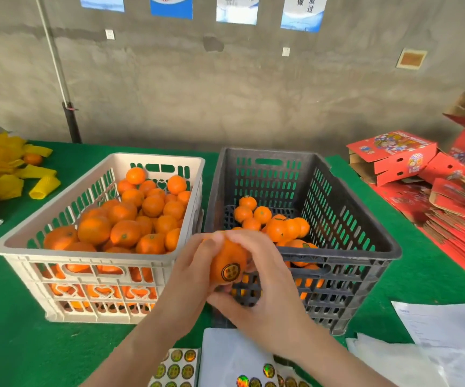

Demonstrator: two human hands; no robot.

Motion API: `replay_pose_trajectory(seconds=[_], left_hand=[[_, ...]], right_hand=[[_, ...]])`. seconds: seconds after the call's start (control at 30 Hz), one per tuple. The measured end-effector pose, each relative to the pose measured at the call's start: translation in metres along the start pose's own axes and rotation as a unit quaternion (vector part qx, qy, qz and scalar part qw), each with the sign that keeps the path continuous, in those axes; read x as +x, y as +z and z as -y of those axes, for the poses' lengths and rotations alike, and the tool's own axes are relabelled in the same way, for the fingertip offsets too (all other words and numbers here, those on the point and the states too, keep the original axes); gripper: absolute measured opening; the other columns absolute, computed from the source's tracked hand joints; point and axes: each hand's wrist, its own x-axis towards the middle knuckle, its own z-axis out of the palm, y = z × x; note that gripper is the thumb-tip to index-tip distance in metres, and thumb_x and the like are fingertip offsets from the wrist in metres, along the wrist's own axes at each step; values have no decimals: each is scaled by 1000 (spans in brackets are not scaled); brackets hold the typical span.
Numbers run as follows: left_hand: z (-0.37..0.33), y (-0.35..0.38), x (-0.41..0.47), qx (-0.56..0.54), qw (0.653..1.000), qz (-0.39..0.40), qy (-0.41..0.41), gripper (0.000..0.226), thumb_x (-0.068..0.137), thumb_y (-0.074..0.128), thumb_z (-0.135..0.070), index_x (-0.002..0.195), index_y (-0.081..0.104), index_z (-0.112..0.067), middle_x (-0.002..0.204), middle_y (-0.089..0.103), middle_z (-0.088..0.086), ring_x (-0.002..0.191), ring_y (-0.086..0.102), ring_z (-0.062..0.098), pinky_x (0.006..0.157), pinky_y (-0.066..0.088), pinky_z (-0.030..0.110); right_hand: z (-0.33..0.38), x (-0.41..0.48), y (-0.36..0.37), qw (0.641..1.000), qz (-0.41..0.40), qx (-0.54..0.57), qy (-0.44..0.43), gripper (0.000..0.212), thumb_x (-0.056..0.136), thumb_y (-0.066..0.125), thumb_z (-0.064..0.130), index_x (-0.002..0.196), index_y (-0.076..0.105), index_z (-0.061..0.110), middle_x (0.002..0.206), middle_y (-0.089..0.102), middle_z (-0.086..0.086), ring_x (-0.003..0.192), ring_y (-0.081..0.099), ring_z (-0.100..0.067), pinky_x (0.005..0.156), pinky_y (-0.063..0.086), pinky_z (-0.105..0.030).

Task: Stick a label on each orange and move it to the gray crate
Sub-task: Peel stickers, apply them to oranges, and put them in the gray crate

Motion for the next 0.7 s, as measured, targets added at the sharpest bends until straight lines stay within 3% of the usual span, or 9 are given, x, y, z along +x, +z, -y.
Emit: replay_pose_trajectory(seconds=[0.1,0.17,0.23,0.3,0.37,0.43,0.5,0.6,0.7], left_hand=[[-18,9,49,61,997,-35,29,48,82,38,-76,87,69,-40,90,73,-1,89,69,11,75,56,27],[-19,11,86,173,978,-64,98,46,94,29,-60,101,64,-32,91,69,-3,93,66,13,81,53,26],[-12,8,116,347,924,-53,149,28,101,39,-31,122,52,-17,94,60,-4,90,60,14,78,47,21],[2,2,134,493,859,0,138,29,98,44,-10,125,52,-10,102,62,4,92,60,18,79,48,24],[11,1,139,567,813,34,131,31,91,47,-1,120,56,-9,108,62,10,100,58,26,86,46,34],[16,-1,141,555,820,33,133,32,90,48,0,120,55,-8,110,59,11,103,55,27,86,41,33],[19,-4,141,540,828,23,149,31,93,46,-4,123,54,-8,113,58,11,105,52,24,85,36,26],[23,-7,140,513,841,3,173,26,96,48,-9,121,54,-8,110,57,8,101,50,18,82,33,18],[23,-11,141,453,869,-18,201,20,95,51,-11,114,59,-8,104,58,6,89,47,9,78,34,13]], right_hand=[[-15,47,-20,998,-44,-47,0,64,66,82,26,115,43,40,114,50,13,107,51,-1,84,44,-13],[-38,87,-35,994,-69,-64,49,60,63,79,28,112,45,37,106,54,13,97,54,-3,80,42,-15],[-73,126,-47,982,-44,-102,152,56,67,79,24,114,50,25,105,56,7,99,57,-14,79,41,-23],[-115,150,-51,944,75,-213,242,59,71,76,23,123,48,18,113,58,-2,108,56,-23,83,42,-28],[-153,156,-43,870,258,-321,270,71,72,76,22,133,38,14,123,57,-11,111,55,-29,83,44,-29],[-184,151,-28,773,434,-372,276,85,75,76,19,143,25,10,125,54,-12,103,55,-26,73,45,-27],[-202,145,-16,694,542,-368,299,88,79,71,15,148,17,11,118,51,-5,95,51,-22,65,44,-27],[-223,134,-10,646,601,-345,320,86,80,71,18,149,19,17,144,35,-4,126,43,-29,95,47,-41],[-237,119,-6,624,624,-352,312,86,82,72,22,150,19,20,153,26,-1,137,32,-28,104,40,-43]])
